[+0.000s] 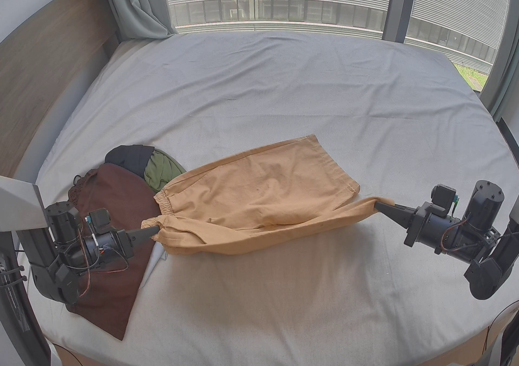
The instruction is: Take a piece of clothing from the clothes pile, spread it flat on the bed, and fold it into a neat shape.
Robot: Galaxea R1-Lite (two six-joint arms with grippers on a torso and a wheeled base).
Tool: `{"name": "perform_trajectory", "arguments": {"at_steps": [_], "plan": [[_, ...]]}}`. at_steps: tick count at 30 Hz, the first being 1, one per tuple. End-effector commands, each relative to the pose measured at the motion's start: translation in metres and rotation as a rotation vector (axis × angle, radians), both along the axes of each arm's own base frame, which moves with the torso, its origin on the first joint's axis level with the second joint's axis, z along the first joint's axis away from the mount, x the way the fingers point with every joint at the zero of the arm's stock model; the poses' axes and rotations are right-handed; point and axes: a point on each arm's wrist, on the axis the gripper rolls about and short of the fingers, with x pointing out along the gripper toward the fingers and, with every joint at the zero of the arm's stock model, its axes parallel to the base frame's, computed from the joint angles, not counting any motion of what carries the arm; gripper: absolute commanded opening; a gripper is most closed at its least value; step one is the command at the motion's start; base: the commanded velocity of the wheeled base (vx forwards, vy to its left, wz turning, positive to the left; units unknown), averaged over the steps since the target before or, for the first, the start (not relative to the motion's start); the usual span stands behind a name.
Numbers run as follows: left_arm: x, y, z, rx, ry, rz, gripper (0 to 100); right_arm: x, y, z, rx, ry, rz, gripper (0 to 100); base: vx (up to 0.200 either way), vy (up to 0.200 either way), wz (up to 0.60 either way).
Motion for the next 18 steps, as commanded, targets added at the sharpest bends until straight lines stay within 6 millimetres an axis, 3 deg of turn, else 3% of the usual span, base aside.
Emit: {"name": "perform_trajectory", "arguments": {"at_steps": [1,10,18], "plan": [[0.004,0.000,0.002,-0.001,-0.011,0.014,0,0.009,0.002,0.008,0.029,-0.028,-0.009,0,0.000,0.000,0.00],[0.010,-0.002,0.004,-0.003,-0.017,0.052,0,0.044,0.005,0.009,0.070,-0.049,-0.034,0,0.000,0.000,0.00],[0.013,-0.002,0.006,-0.019,-0.013,0.068,0,0.065,0.010,0.023,0.079,-0.064,-0.031,0,0.000,0.000,0.00]]}}
